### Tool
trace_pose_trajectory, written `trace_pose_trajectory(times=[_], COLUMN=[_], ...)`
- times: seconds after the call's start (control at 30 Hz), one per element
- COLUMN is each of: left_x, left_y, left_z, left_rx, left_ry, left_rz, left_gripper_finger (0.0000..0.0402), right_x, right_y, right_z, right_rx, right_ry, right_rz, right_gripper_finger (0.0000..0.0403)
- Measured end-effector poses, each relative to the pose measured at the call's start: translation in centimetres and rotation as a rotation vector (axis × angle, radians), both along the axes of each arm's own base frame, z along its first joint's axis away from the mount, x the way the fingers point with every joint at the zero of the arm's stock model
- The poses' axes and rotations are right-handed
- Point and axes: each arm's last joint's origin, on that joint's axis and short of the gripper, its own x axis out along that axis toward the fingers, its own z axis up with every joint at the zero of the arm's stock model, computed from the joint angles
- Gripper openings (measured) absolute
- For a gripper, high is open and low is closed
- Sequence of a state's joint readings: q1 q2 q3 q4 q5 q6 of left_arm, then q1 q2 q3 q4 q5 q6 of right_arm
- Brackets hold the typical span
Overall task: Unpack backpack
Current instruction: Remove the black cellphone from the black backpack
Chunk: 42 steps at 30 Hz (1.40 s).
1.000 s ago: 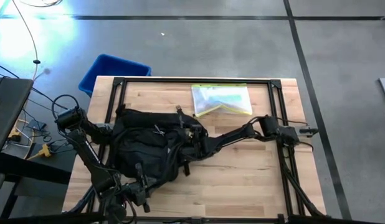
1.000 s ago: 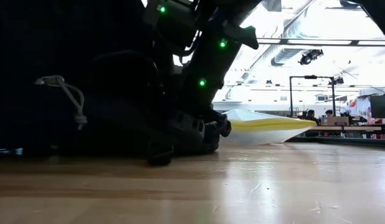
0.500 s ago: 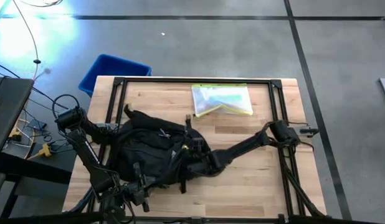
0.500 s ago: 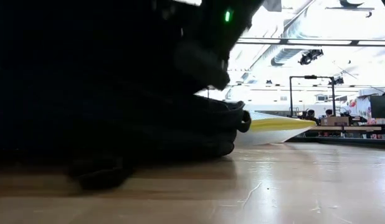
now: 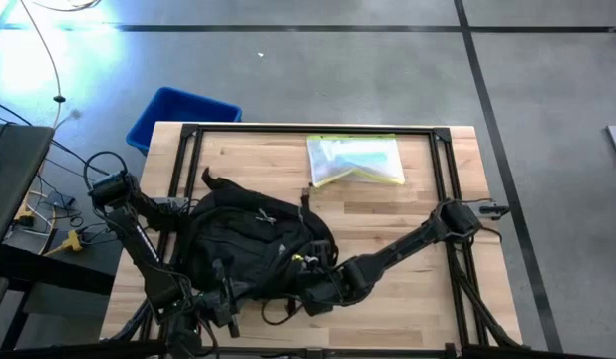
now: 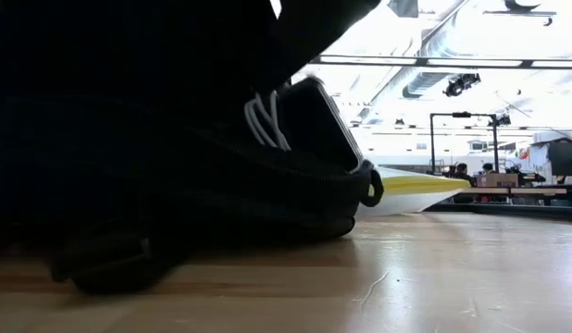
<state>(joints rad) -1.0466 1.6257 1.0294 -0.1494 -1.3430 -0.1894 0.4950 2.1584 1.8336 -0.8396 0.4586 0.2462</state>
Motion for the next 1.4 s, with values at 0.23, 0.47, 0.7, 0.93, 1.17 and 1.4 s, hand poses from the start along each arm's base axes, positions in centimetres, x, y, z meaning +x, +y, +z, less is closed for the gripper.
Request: trace_pose_trajectory(times=[0.23, 0.47, 0.7, 0.93, 1.17, 1.4], left_x=[0.0, 0.0, 0.0, 0.0, 0.1, 0.3], left_y=[0.0, 0.1, 0.1, 0.1, 0.1, 0.3], left_z=[-0.1, -0.1, -0.2, -0.2, -0.2, -0.3], left_rx=[-0.001, 0.002, -0.006, -0.008, -0.009, -0.012], left_ry=[0.003, 0.005, 0.013, 0.025, 0.026, 0.033], left_rz=[0.0, 0.0, -0.007, -0.018, -0.016, -0.016], left_gripper_finger=[0.0, 0.0, 0.0, 0.0, 0.0, 0.0], right_x=[0.0, -0.1, -1.0, -3.3, -3.8, -3.5], right_y=[1.0, 1.9, 4.3, 5.2, 3.9, 2.4], right_z=[-1.4, -0.7, 1.4, -1.4, -4.5, -6.0], right_rx=[0.115, 0.122, -0.015, -0.228, -0.333, -0.389], right_ry=[0.096, 0.072, 0.025, 0.081, 0.096, 0.089], right_rz=[0.076, 0.139, 0.304, 0.296, 0.247, 0.199], right_gripper_finger=[0.0, 0.0063, 0.0187, 0.0225, 0.0209, 0.0185])
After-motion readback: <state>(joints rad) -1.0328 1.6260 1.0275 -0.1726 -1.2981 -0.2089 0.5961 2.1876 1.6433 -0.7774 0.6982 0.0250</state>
